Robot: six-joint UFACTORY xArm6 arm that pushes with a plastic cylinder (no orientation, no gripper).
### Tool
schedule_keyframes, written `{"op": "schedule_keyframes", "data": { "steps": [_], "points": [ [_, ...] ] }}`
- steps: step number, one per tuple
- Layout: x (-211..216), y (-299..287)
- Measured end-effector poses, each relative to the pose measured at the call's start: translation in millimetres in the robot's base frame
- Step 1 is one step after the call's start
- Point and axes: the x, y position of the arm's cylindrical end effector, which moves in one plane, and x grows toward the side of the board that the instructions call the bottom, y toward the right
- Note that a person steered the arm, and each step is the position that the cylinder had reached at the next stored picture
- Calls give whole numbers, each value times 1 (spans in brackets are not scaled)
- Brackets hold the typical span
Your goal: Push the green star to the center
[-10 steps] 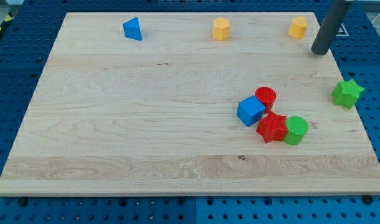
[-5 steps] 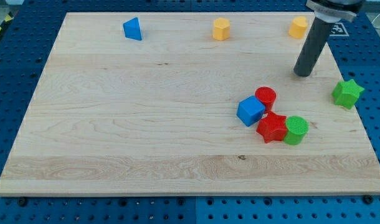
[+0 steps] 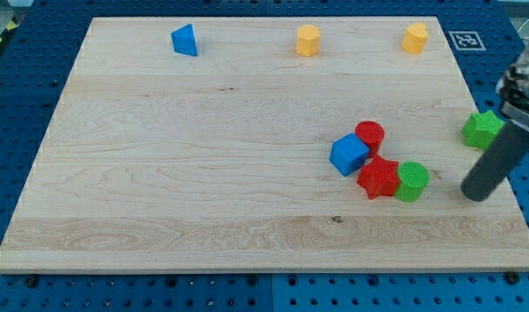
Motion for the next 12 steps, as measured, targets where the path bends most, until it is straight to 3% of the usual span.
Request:
{"op": "schedule_keyframes", "data": {
  "steps": [4, 6, 8, 11, 12],
  "points": [
    [-54, 73],
    [-68, 33],
    [-92, 42],
    [-153, -2],
    [-154, -29]
  ]
}}
